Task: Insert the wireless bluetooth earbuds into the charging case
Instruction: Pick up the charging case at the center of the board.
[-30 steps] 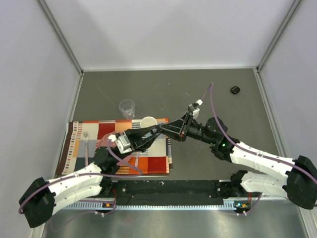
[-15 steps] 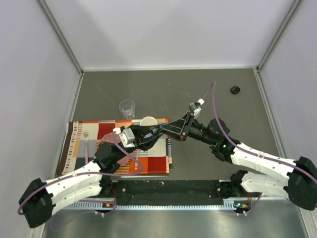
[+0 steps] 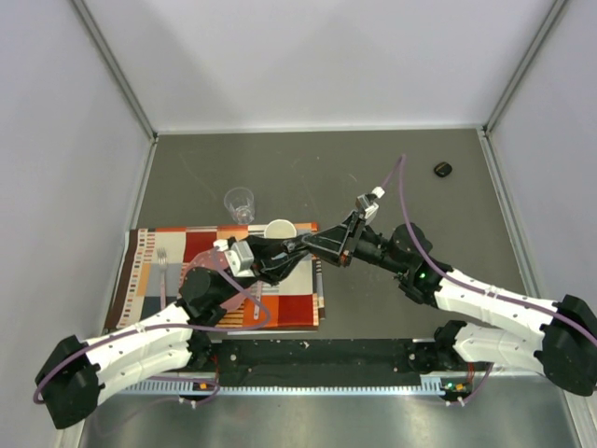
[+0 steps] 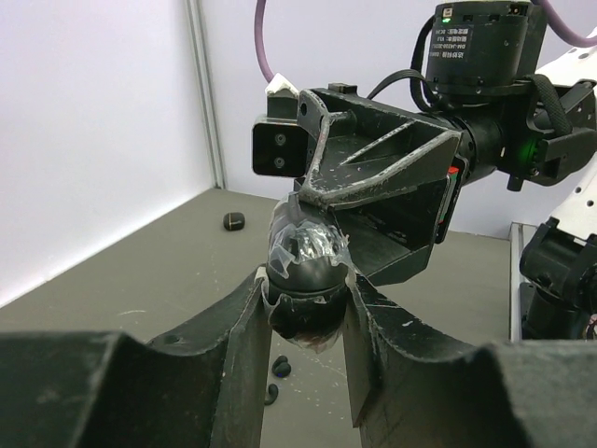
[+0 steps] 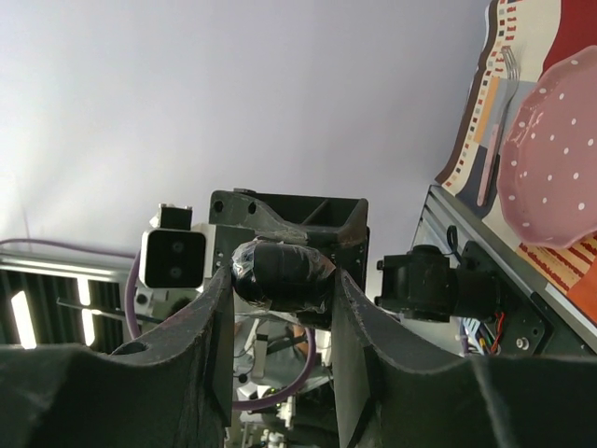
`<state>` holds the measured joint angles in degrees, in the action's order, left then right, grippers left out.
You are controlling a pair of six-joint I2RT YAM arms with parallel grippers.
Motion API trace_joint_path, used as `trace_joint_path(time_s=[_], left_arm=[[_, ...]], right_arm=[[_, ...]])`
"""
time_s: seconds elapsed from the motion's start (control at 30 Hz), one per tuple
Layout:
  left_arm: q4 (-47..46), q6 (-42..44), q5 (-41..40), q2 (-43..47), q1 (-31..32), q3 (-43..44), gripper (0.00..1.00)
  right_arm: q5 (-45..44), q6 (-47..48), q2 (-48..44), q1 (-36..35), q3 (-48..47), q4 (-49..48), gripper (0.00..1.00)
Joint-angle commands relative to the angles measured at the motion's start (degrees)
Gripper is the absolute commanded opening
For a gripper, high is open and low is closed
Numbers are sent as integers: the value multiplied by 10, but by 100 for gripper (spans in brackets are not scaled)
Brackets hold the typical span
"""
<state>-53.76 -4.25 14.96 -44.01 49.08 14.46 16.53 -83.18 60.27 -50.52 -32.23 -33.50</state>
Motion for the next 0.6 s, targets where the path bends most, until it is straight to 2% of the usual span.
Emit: trace_joint_path(time_s=[0.0, 0.3, 0.47, 0.57], left_arm=[[-70, -14, 9, 0, 2, -13, 39], [-112, -15, 14, -6, 1, -29, 37], [-113, -13, 15, -11, 1, -29, 26], [-115, -15, 12, -10, 2, -29, 23]], right_arm=[[-4, -11, -13, -8, 6, -46, 0], [0, -37, 5, -9, 17, -90, 0], [7, -42, 15, -8, 16, -97, 0], [2, -41, 14, -8, 17, -90, 0]])
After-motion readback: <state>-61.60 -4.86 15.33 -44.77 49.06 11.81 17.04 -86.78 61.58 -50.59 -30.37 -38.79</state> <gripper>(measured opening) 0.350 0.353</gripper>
